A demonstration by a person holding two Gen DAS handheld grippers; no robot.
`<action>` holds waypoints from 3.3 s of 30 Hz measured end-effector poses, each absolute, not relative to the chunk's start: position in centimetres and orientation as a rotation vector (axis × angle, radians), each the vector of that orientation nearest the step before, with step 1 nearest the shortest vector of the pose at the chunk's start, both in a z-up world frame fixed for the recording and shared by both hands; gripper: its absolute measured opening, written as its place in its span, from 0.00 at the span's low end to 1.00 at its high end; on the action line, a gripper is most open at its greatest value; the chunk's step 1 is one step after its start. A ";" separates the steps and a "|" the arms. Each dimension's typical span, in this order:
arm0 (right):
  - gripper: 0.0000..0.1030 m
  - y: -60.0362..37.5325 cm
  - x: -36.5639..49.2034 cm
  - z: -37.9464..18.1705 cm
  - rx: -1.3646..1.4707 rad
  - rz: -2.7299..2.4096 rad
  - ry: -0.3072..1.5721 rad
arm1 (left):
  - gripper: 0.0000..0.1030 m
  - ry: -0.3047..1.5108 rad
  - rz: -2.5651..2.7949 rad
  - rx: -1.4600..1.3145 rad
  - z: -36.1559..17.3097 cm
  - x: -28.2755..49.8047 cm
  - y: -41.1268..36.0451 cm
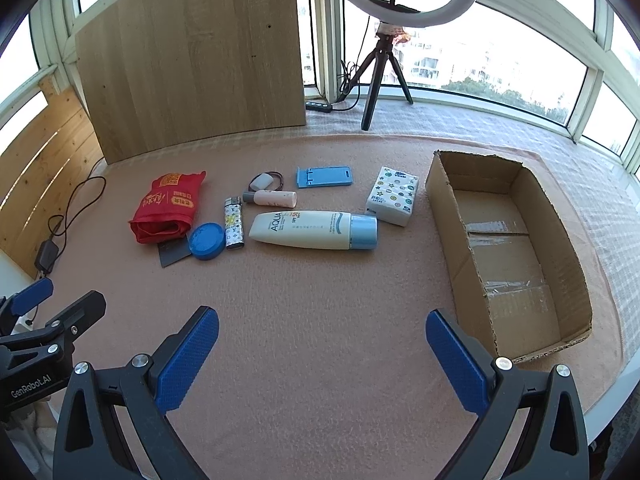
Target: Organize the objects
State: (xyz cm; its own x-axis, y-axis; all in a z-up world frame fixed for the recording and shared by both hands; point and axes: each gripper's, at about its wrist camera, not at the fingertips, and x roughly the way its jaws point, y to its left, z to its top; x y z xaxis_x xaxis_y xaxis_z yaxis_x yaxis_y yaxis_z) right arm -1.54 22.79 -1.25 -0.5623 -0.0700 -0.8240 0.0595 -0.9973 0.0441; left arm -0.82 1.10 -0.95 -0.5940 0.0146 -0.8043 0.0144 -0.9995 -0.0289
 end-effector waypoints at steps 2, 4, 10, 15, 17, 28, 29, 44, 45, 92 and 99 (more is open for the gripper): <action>0.99 22.9 -1.9 -1.3 1.424 -2.707 -0.026 | 1.00 -0.055 2.809 -1.416 -1.0 -1.1 1.1; 0.99 23.1 -2.4 -1.5 1.419 -2.696 -0.043 | 1.00 -0.060 2.816 -1.417 -1.1 -1.4 1.0; 0.99 24.0 -4.8 -2.1 1.428 -2.652 -0.098 | 1.00 -0.059 2.815 -1.426 -1.5 -2.3 0.9; 0.96 24.2 -7.1 -2.5 1.449 -2.643 -0.046 | 1.00 -0.081 2.824 -1.437 -2.0 -2.9 0.7; 0.95 24.3 -8.2 -2.7 1.461 -2.632 -0.040 | 1.00 -0.082 2.825 -1.438 -2.2 -3.0 0.7; 0.79 24.3 -13.0 -5.3 1.552 -2.542 0.018 | 1.00 -0.089 2.834 -1.468 -3.3 -3.0 0.6; 0.77 24.3 -13.4 -5.7 1.565 -2.529 0.019 | 1.00 -0.090 2.838 -1.470 -3.4 -3.0 0.5; 0.70 24.9 -19.2 -9.1 1.713 -2.436 -0.029 | 1.00 -0.125 2.884 -1.515 -3.6 -1.6 -1.4; 0.70 25.0 -19.6 -9.4 1.731 -2.427 -0.049 | 1.00 -0.127 2.885 -1.517 -3.6 -1.5 -1.5; 0.53 22.6 -6.6 -9.6 1.664 -2.258 -0.130 | 1.00 -0.176 2.554 -1.501 -7.3 -2.0 4.7; 0.54 23.9 -7.6 -8.9 1.637 -2.248 -0.156 | 0.99 -0.189 2.445 -1.492 -9.0 -3.3 8.0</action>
State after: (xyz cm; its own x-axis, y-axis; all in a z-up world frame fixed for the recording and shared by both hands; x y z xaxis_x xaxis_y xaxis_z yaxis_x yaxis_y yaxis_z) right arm -7.65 23.92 -8.88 -0.2683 -0.3454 -0.8993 0.2175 -0.9311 0.2927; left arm -3.29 7.99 -9.04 -0.4333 0.2953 -0.8515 -0.1612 -0.9550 -0.2492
